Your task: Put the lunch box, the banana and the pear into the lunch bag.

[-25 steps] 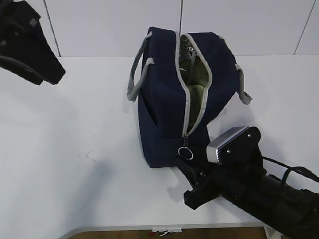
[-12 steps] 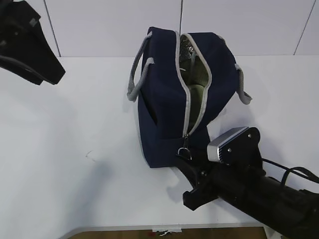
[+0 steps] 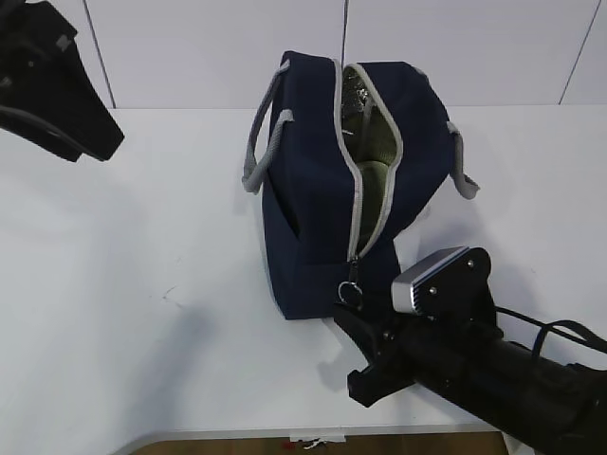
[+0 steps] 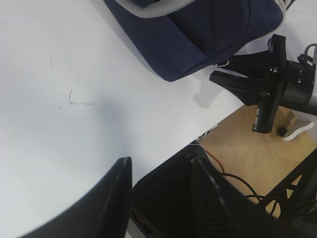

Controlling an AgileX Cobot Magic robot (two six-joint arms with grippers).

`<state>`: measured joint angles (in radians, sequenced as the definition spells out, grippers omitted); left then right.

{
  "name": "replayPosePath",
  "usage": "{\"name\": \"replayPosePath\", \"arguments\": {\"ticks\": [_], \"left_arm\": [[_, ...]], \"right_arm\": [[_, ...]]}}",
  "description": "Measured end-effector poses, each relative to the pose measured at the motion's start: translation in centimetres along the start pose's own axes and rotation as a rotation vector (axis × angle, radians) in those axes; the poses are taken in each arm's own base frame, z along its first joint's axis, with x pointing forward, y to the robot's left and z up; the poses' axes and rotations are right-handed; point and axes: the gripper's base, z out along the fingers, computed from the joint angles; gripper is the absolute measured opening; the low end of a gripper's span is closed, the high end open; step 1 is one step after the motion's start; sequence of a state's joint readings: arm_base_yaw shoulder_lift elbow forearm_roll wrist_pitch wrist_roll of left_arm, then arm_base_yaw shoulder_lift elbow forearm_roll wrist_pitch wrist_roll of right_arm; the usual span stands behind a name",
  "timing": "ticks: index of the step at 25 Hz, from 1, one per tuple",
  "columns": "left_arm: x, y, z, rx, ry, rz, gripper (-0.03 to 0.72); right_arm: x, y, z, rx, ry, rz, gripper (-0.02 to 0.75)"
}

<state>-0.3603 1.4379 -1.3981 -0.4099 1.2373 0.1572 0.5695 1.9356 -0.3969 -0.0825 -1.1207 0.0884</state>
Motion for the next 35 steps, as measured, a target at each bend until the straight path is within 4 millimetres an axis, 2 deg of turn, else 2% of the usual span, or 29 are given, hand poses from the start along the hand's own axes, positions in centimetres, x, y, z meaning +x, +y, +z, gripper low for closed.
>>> {"name": "replayPosePath", "arguments": {"ticks": [4,12,16,22,27,35], "left_arm": [[0.0,0.0,0.0,0.000,0.000,0.000,0.306],[0.0,0.0,0.0,0.000,0.000,0.000,0.306],[0.0,0.0,0.0,0.000,0.000,0.000,0.306],[0.0,0.0,0.0,0.000,0.000,0.000,0.306],[0.0,0.0,0.0,0.000,0.000,0.000,0.305],[0.0,0.0,0.0,0.000,0.000,0.000,0.280]], "right_arm": [[0.0,0.0,0.0,0.000,0.002,0.000,0.176],[0.0,-0.2,0.0,0.024,0.000,0.014,0.151],[0.0,-0.3,0.0,0.028,0.001,0.016,0.013],[0.2,-0.3,-0.2,0.030,0.008,0.061,0.013],[-0.1,-0.1,-1.7,0.033,0.025,0.092,0.013],[-3.3,0.2,-3.9,0.030,0.006,0.081,0.013]]}}
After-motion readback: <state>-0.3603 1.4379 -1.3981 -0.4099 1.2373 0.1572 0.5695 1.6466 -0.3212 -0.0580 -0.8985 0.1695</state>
